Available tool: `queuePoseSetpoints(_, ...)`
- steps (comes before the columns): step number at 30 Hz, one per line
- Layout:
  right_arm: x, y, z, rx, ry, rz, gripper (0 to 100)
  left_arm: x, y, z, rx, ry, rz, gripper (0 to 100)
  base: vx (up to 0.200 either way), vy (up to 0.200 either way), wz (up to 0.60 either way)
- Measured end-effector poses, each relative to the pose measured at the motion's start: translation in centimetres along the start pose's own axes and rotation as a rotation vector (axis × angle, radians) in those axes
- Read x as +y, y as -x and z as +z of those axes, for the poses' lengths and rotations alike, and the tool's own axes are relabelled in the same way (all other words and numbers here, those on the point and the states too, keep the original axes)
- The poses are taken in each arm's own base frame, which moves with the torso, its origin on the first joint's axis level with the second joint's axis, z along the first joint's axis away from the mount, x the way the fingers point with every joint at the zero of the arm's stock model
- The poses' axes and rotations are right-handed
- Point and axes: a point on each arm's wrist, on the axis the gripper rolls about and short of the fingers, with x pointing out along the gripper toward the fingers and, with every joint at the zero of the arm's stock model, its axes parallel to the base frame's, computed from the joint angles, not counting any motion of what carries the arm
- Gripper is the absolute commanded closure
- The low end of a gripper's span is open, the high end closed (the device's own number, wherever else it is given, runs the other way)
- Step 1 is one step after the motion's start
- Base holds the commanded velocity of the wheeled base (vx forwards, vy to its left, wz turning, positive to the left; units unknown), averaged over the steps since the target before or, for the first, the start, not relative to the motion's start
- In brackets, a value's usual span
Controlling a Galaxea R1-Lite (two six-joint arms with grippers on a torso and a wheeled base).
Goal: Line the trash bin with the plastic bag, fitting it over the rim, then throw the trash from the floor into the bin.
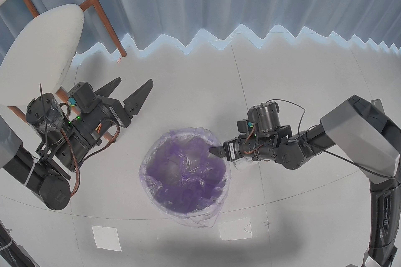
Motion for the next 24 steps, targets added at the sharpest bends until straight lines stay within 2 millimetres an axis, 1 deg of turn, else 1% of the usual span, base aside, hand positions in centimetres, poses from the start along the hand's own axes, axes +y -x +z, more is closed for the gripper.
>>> queuePoseSetpoints(6,0.5,2.5,1.5,-0.107,-0.111,0.032,0,-0.1,-0.1,0.2,-0.007,0.003,0.007,0,0.0,0.0,0.0)
queuePoseSetpoints(11,0.9,4.8,1.1,-0.173,-0.209,0.097,0,-0.2,-0.5,0.5,-0.028,0.017,0.059,0,0.0,0.0,0.0)
queuePoseSetpoints(14,1.3,6.2,0.3,-0.224,-0.251,0.141,0,-0.4,-0.6,0.8,-0.041,0.023,0.065,0,0.0,0.0,0.0)
queuePoseSetpoints(18,1.7,8.1,-1.7,-0.267,-0.296,0.186,0,-0.9,0.0,1.7,-0.05,0.036,0.062,0,0.0,0.0,0.0)
queuePoseSetpoints(21,2.0,9.6,-3.0,-0.329,-0.326,0.222,0,-1.2,1.1,2.0,-0.031,0.062,0.06,0,0.0,0.0,0.0)
queuePoseSetpoints(24,2.1,11.2,-4.2,-0.395,-0.38,0.259,0,-1.4,2.8,1.7,0.014,0.104,0.058,0,0.0,0.0,0.0)
